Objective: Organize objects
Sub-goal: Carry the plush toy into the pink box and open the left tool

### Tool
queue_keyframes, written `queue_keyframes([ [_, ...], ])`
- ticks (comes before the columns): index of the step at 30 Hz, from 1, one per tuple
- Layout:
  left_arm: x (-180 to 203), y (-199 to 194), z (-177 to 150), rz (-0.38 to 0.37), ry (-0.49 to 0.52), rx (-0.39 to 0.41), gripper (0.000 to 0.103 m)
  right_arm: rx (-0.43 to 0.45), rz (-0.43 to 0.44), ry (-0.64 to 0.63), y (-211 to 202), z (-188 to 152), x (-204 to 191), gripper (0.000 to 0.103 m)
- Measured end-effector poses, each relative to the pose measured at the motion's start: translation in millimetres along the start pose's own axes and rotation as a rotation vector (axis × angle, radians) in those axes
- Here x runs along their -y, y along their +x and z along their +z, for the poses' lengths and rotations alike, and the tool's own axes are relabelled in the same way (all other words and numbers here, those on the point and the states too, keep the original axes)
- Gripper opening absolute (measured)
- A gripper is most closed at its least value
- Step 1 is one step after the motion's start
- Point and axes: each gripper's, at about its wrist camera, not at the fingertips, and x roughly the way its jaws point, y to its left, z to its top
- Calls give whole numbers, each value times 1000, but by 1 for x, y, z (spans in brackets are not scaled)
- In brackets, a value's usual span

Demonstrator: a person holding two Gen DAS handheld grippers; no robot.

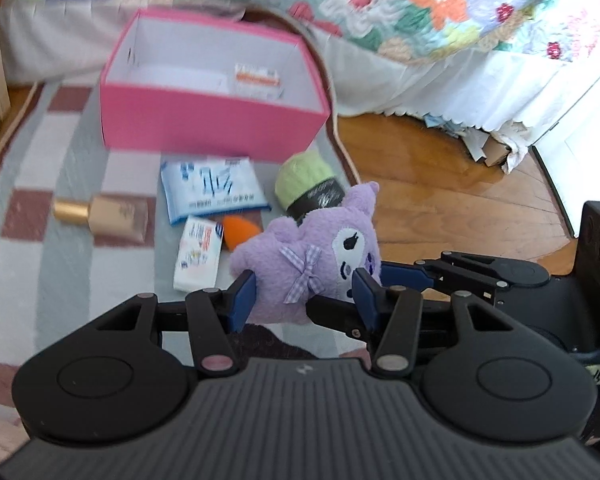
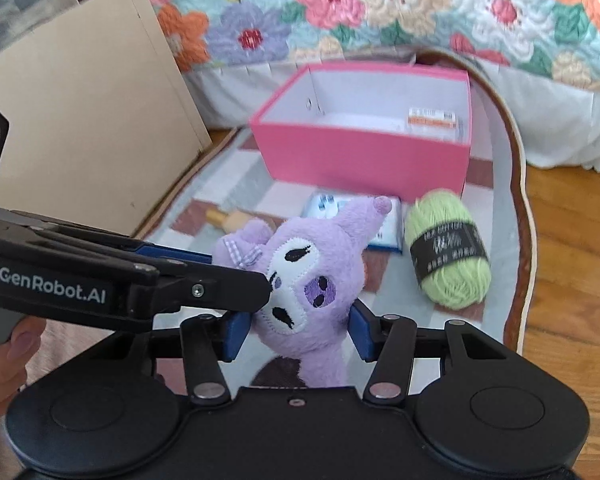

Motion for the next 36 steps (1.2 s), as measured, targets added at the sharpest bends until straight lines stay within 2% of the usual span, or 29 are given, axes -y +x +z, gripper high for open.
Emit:
queue_keyframes([
  [9,14,-40,39,-4,40,48,50,53,16,-10,-32,37,-13,57],
  [14,16,-52,71,-2,65,103,50,85,20,-50,-42,73,-17,57],
  [19,13,-47,109,10,74,147,50,94,0,-91,-37,114,-18,57],
  [24,-4,-16,140,26,39,177,50,102,-21,-119,-13,149,-7,57],
  [29,-28,30,162,16,-19,154,50,80,-45,-77,32,166,19,55],
  [36,-61,100,190,24,-95,105,50,-3,-51,-14,101,188,58,53],
])
